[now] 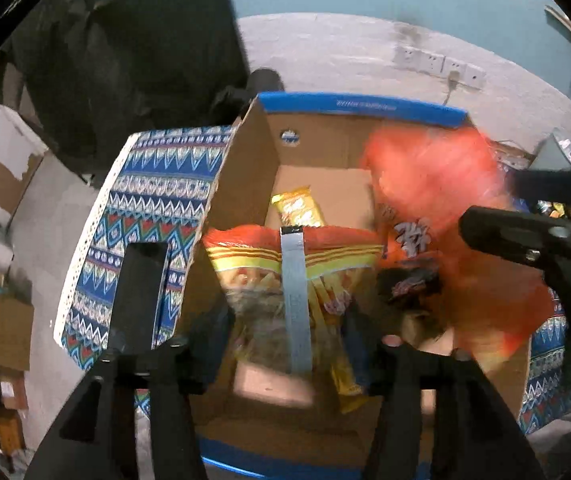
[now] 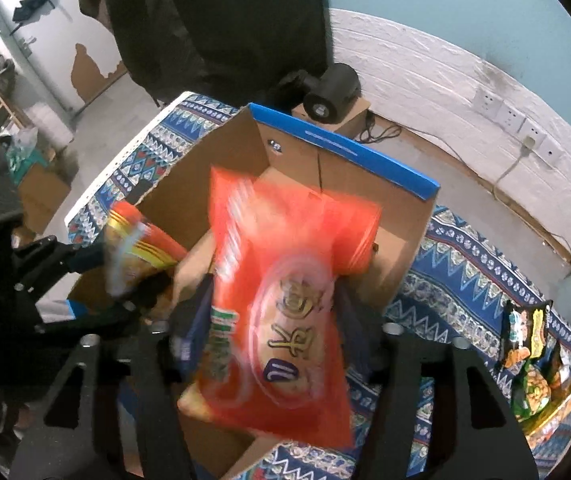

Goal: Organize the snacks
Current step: 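Release the striped bag from left tool while right tool drops red bag into box, then lower both tools to the snacks on the cloth and grasp packets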

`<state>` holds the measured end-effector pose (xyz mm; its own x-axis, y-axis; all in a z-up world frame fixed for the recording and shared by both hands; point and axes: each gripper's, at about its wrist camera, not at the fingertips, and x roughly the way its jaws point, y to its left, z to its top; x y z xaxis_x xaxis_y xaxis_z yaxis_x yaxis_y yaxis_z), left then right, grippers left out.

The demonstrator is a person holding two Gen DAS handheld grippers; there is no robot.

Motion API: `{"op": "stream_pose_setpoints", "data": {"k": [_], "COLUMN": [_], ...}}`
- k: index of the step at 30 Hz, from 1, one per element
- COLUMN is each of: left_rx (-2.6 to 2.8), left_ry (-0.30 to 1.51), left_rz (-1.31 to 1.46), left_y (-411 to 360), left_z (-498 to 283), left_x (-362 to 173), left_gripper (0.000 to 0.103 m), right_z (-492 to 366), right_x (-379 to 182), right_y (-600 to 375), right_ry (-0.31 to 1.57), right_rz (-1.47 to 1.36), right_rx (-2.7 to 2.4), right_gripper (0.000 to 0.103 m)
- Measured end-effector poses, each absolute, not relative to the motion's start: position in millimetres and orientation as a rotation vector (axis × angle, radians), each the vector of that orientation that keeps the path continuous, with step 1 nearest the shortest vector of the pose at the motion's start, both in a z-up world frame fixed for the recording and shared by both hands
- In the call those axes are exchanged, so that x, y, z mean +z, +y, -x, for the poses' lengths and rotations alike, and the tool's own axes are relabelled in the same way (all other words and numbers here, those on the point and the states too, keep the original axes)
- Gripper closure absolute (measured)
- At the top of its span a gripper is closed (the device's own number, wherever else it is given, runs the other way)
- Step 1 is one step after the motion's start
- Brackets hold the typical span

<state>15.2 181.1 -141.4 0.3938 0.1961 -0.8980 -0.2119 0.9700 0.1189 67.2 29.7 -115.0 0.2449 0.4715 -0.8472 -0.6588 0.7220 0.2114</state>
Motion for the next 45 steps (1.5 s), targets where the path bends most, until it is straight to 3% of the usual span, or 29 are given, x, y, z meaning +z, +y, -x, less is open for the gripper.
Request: {"op": "stream_pose_setpoints", "data": {"k": [4,8,25,45], "left_rx": [0.264,0.248,0.087,-0.219], "left_ry": [1.138,1.121,1.081,1.136], "left_rz": [0.018,-0.013,-0.098,-0.225], "left_y": [180,170,104,-33], "left_z": [-13,-12,-11,-10], "left_x": [-138,-130,-109,-128], "left_gripper": [0.026,0.023,0.022,0.022], "right_z": [-68,-69,-53,-21], "right_x": [-113,-109,-91,-135], "right_y": [24,11,-75,-235], "right_ry": [1.064,1.063,1.023,1.149], "right_rz": [0.228,0.226,0.275,0.234], "right_rx": [0.76,0.737,0.66,0.539], "right_gripper": [0.031,0.03,0.027,0.025]}}
